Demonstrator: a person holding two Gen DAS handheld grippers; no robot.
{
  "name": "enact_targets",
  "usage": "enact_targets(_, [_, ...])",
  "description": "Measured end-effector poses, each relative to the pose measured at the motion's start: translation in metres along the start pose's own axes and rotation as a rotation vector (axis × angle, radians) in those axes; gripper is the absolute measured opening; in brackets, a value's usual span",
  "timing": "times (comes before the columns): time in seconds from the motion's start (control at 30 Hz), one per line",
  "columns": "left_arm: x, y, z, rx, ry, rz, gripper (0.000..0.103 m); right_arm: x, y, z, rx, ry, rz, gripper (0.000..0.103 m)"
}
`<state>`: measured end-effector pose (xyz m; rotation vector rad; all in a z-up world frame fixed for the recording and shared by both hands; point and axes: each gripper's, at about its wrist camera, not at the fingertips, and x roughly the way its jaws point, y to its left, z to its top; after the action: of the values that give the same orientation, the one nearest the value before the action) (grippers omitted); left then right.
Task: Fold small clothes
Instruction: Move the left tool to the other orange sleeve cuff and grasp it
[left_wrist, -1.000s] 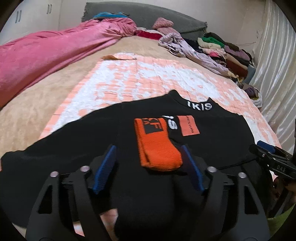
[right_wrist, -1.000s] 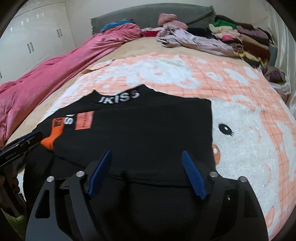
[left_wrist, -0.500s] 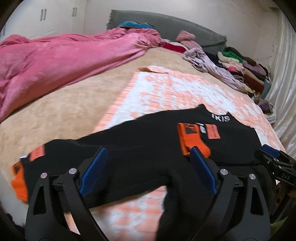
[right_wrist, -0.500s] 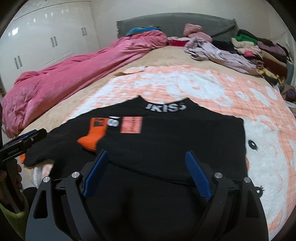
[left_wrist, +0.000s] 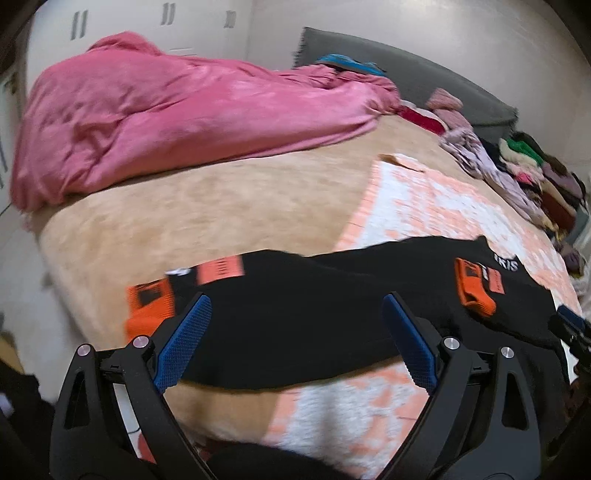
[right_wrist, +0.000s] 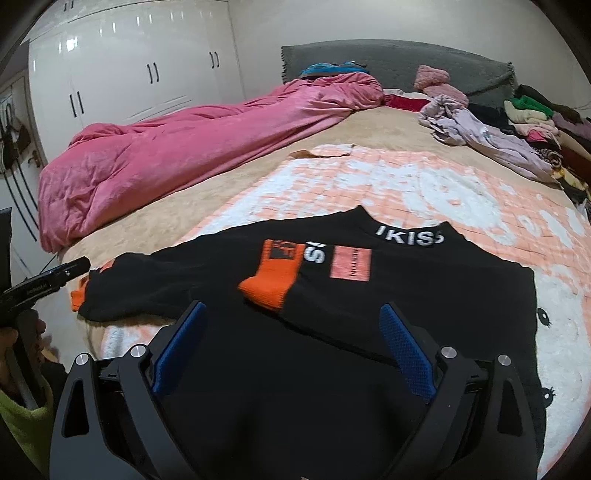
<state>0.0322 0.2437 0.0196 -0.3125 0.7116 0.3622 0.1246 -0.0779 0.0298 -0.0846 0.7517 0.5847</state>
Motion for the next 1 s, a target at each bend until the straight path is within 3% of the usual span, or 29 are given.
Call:
enact_targets(0.37, [-0.001, 0.076, -0.012, -0.165, 0.020, 0.101, 0.088, 0.004, 0.037, -0.002, -0.074, 0.012, 0.035, 0.094])
enact_targets(0.7, [0.036, 0.115, -0.032, -0.335, 0.103, 0.073, 0.086, 0.015, 0.057, -0.010, -0.110, 0.039, 0.061, 0.094])
enact_targets(0.83, [0.044, 0.118, -0.038, -0.369, 0.117, 0.066, 0.061, 0.017, 0.053, -0.013, -0.097, 0.044, 0.054, 0.094])
enact_targets(0.9, [0.043, 0.117, -0.039, -0.365, 0.100, 0.065, 0.043, 0.018, 0.049, -0.014, -0.083, 0.045, 0.050, 0.094])
enact_targets(0.97, [0.041, 0.115, -0.037, -0.359, 0.099, 0.050, 0.018, 0.017, 0.045, -0.015, -0.069, 0.046, 0.043, 0.094])
enact_targets(1.0, [0.039, 0.113, -0.036, -0.347, 0.095, 0.030, 0.012, 0.017, 0.041, -0.016, -0.060, 0.045, 0.040, 0.094])
